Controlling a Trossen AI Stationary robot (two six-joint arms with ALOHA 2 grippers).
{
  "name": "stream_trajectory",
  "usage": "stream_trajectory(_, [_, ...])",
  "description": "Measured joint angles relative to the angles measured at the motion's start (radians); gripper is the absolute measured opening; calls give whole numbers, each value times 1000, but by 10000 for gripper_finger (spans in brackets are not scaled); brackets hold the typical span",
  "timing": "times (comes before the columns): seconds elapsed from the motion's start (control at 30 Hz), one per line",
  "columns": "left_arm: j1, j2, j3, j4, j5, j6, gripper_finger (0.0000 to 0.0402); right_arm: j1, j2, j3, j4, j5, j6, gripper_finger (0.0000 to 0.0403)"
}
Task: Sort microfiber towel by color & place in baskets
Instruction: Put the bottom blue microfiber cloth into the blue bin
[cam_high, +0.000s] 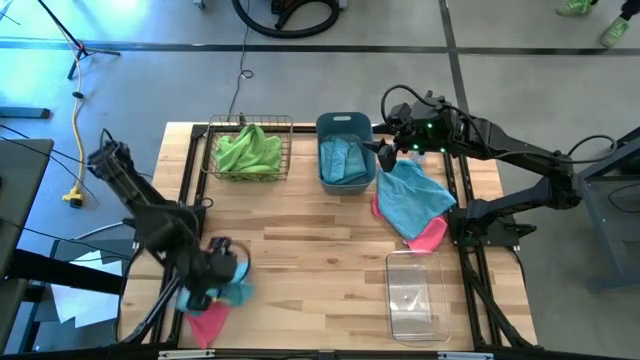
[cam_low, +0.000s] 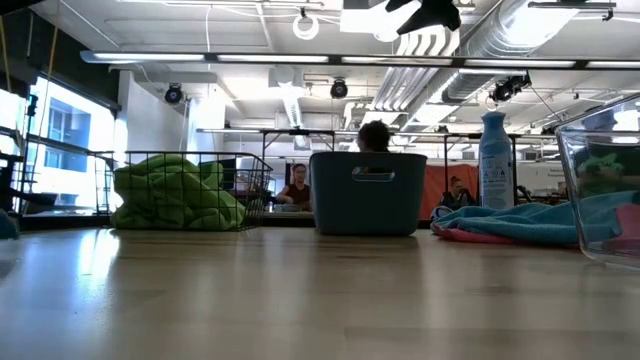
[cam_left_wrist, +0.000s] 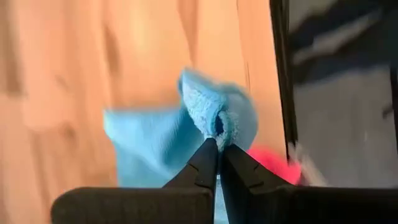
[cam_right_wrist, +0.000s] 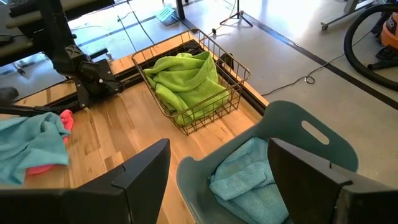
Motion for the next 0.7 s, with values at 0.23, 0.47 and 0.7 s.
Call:
stream_trajectory(0.23, [181, -13, 172, 5, -119, 244, 0, 0, 0, 0, 0, 0, 0, 266])
stream_trajectory(0.47, [300, -13, 318, 33, -289, 437, 0, 0, 0, 0, 0, 0, 17, 266])
stream_trajectory(0.7, [317, -12, 332, 20, -322, 424, 0, 0, 0, 0, 0, 0, 18, 266])
